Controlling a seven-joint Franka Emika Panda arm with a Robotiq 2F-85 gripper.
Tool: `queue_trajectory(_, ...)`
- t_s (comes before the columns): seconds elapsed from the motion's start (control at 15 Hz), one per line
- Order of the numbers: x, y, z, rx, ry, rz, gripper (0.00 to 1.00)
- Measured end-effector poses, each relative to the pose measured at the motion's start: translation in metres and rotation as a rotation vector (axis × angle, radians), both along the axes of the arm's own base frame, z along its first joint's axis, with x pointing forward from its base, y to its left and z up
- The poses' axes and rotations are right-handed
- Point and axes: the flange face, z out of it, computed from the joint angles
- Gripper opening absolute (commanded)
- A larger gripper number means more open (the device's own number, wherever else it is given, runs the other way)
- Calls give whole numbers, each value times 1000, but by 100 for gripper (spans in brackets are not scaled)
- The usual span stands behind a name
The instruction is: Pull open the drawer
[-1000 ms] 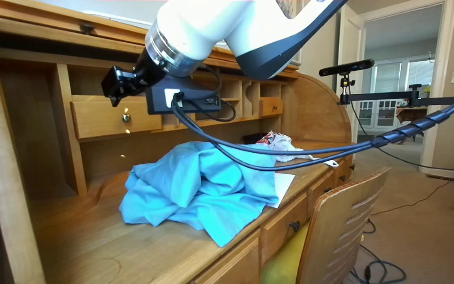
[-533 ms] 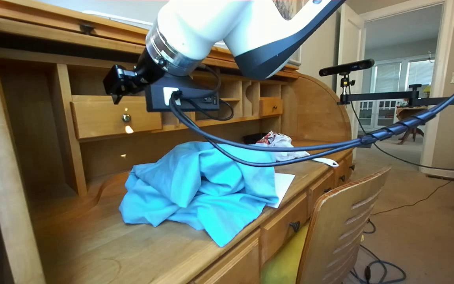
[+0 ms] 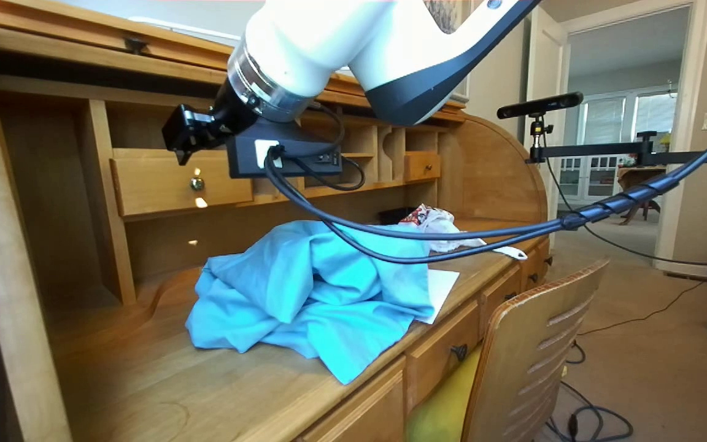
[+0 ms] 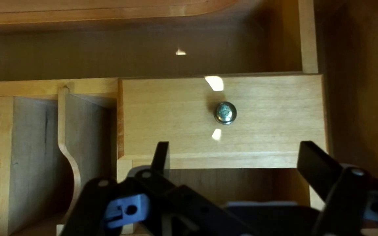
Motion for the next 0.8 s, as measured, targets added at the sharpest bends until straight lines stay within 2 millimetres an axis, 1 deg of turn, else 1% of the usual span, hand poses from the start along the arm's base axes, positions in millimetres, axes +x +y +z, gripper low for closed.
queue_trajectory(0.4,9,-1,-23,-12,5,-25,100)
queue_trajectory(0.53,14,1,-28,-7,1,-27,100)
queue_trajectory(0.8,24,5,-30,0,-21,-23,100)
